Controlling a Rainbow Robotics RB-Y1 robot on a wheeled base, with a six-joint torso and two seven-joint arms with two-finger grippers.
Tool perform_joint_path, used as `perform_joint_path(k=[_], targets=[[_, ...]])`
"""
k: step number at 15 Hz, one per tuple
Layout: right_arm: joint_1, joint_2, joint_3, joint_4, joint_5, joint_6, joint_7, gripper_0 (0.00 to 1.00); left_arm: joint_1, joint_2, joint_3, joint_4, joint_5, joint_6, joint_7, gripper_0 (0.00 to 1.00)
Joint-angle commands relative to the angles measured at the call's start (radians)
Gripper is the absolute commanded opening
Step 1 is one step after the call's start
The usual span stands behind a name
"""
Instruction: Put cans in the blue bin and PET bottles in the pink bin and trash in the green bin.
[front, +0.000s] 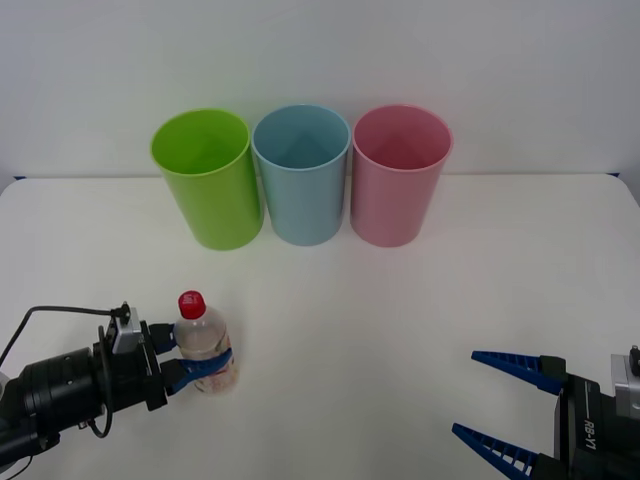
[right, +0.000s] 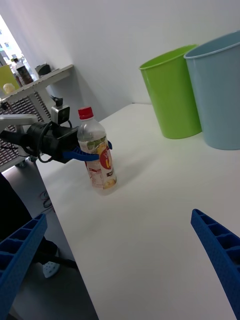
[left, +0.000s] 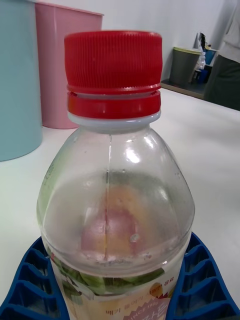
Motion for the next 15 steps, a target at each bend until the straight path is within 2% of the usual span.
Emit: perform_joint_path(k=[1,4,7,10,15], targets=[[0.0,0.0,0.0,0.0,0.0,0.0,0.0,1.0,-0.003,-0.008,-0.002,-0.004,0.002,-0.011,0.005,0.25],[0.0,0.0,0.0,0.0,0.0,0.0,0.0,1.0,-0.031,-0.009,-0.033,-0.086,0.005,0.024,0.084,0.25],[0.0,0.0,0.0,0.0,0.0,0.0,0.0,1.0,-0.061,-0.002,-0.071,-0.213,0.005,0.138,0.169,0.25],[0.0,0.0,0.0,0.0,0.0,0.0,0.0,1.0,-0.152,0.018,-0.085,-0.222,-0.019,0.192,0.195,0.28],[0.0,0.0,0.0,0.0,0.0,0.0,0.0,1.0,-0.239,0.097,-0.148,-0.228,0.048,0.327,0.244,0.27]])
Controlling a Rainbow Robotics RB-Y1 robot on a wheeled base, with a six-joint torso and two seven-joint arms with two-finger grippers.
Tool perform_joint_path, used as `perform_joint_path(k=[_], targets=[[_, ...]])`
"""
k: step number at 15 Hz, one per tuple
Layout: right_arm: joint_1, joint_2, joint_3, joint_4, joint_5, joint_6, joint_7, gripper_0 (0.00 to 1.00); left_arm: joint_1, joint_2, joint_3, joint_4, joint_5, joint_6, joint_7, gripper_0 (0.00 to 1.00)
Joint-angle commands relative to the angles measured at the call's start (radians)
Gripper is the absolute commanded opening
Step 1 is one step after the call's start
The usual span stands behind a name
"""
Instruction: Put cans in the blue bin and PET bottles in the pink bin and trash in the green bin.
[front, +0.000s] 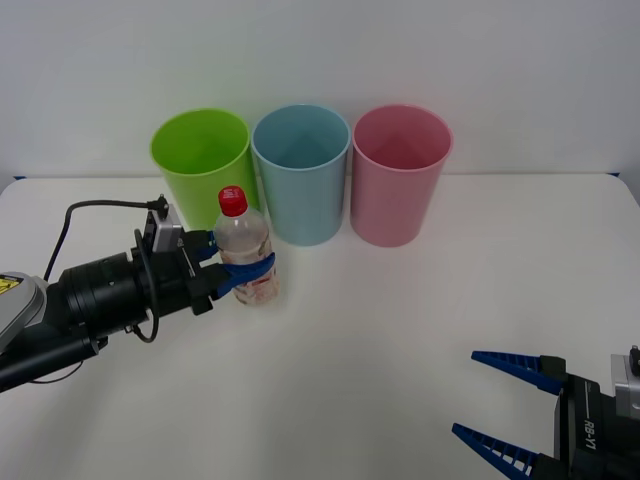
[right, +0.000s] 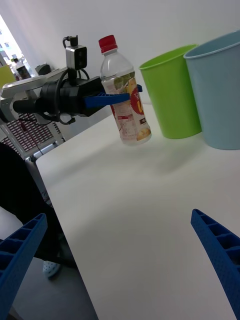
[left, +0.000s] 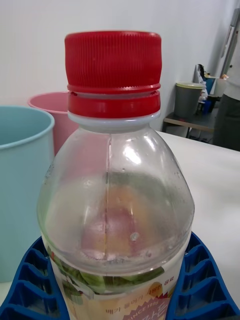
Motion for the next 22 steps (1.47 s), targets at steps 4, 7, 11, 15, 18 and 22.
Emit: perform_joint_path(k=[4,7,11,15,18,22], targets=[[0.0,0.0,0.0,0.0,0.0,0.0,0.0,1.0,-0.082,0.058,-0.016,-0.036,0.053,0.064,0.089,0.27],[0.0,0.0,0.0,0.0,0.0,0.0,0.0,1.0,-0.116,0.055,-0.052,-0.081,0.035,0.096,0.161,0.27],[0.0,0.0,0.0,0.0,0.0,0.0,0.0,1.0,-0.271,0.057,-0.164,-0.064,0.053,0.202,0.202,0.27],[0.0,0.0,0.0,0.0,0.0,0.0,0.0,1.0,-0.418,0.057,-0.25,-0.018,0.085,0.265,0.235,0.26],[0.0,0.0,0.0,0.0,0.0,0.0,0.0,1.0,-0.51,0.043,-0.289,0.027,0.111,0.308,0.25,0.26],[0.0,0.0,0.0,0.0,0.0,0.0,0.0,1.0,-0.612,-0.057,-0.292,0.146,0.059,0.309,0.281,0.24]])
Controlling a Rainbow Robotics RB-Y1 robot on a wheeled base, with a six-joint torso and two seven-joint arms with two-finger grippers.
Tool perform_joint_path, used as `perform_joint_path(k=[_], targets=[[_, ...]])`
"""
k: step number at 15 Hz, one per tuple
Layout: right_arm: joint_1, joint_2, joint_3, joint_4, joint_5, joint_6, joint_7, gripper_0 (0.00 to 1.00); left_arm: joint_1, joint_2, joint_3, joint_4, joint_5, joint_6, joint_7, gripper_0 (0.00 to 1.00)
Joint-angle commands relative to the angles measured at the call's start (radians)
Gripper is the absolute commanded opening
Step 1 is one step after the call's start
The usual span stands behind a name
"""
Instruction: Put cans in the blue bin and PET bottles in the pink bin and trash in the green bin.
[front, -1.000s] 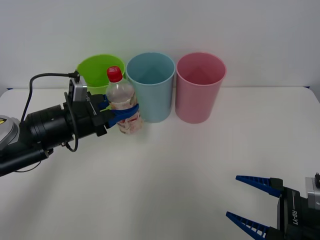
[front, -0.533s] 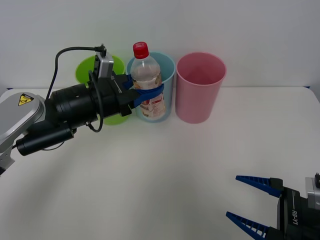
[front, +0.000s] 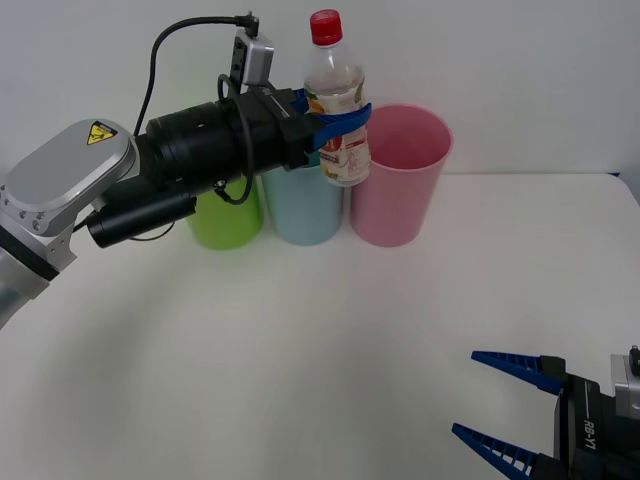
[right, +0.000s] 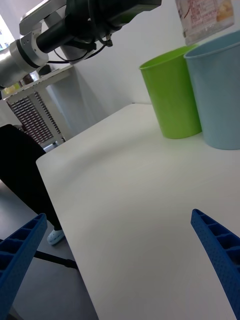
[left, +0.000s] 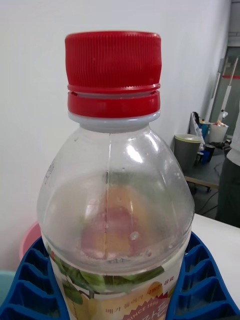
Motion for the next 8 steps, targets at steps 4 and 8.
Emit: perform_joint_path(k=[4,8], targets=[[0.0,0.0,0.0,0.0,0.0,0.0,0.0,1.0,-0.118,-0.153,-0.001,0.176,-0.134,0.012,0.052,0.22],[0.0,0.0,0.0,0.0,0.0,0.0,0.0,1.0,-0.193,-0.228,0.001,0.299,-0.172,0.025,0.061,0.22]])
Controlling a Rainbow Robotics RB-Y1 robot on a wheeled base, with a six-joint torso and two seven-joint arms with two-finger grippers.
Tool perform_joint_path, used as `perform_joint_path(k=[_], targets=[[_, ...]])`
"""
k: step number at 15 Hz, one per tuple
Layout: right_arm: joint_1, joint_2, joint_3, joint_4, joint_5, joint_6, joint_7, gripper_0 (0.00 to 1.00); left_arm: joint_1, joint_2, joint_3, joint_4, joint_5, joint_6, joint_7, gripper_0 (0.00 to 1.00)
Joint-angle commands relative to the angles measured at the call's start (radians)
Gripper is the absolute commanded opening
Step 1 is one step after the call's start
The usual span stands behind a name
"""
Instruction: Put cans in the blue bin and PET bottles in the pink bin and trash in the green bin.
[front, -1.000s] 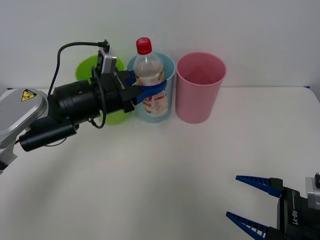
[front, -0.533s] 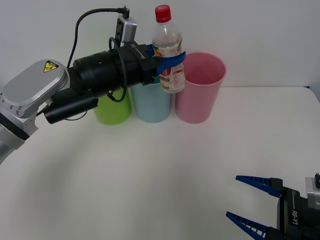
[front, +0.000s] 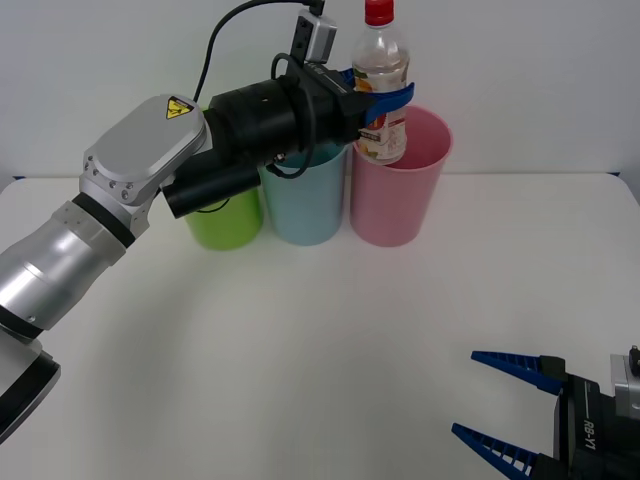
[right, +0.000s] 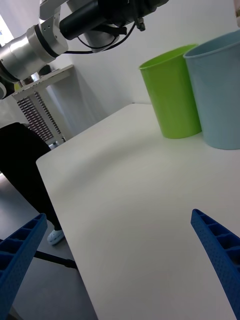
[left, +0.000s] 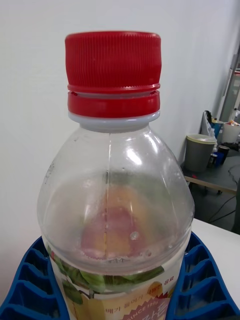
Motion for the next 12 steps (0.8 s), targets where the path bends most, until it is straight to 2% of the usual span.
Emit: perform_joint_path(k=[1,6,12], targets=[[0.0,0.0,0.0,0.0,0.0,0.0,0.0,1.0,-0.059,-0.045,0.002,0.093,-0.004,0.008,0.002,0.22],[0.0,0.0,0.0,0.0,0.0,0.0,0.0,1.0,-0.162,-0.122,0.002,0.256,-0.009,0.044,-0.008,0.22],[0.0,0.0,0.0,0.0,0.0,0.0,0.0,1.0,-0.174,-0.142,0.002,0.276,-0.01,0.088,-0.011,0.21]])
